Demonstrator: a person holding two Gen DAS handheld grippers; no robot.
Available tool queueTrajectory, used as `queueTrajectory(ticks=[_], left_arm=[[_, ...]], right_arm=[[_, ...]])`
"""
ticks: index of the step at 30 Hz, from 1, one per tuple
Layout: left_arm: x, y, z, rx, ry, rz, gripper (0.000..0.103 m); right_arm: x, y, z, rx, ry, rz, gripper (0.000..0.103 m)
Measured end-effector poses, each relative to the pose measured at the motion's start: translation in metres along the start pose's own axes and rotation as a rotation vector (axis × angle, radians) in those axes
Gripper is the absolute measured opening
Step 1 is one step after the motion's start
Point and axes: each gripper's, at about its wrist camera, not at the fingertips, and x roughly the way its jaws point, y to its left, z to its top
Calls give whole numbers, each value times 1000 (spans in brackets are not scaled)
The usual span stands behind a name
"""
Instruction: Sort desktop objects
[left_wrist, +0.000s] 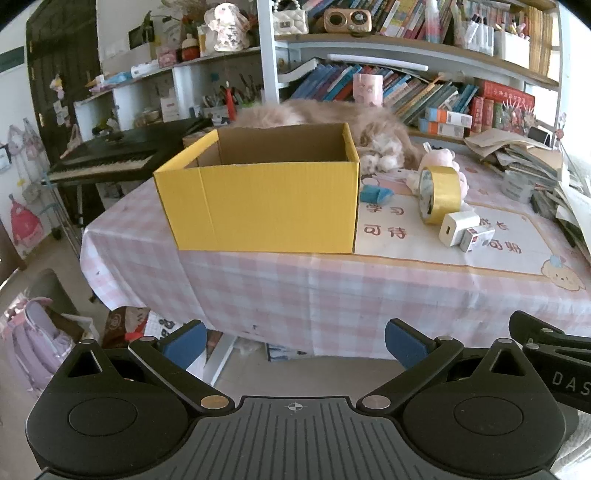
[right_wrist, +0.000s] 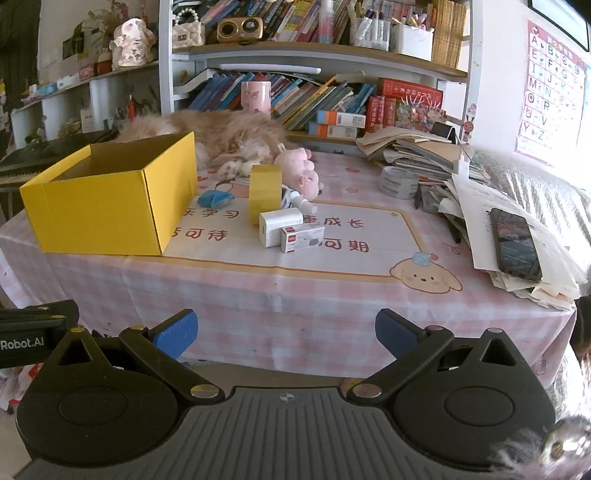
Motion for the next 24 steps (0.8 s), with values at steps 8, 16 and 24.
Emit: queueTrajectory(ticks=[8, 16, 24], left_arm=[[2, 2, -1, -4, 9, -5, 103], [2, 2, -1, -4, 10, -6, 103], [5, 5, 1, 0, 18, -7, 103]], right_arm=[[1, 3, 0, 0, 12, -8, 103], [3, 3, 0, 4, 15, -6, 103], [5, 2, 1, 14, 19, 3, 103]])
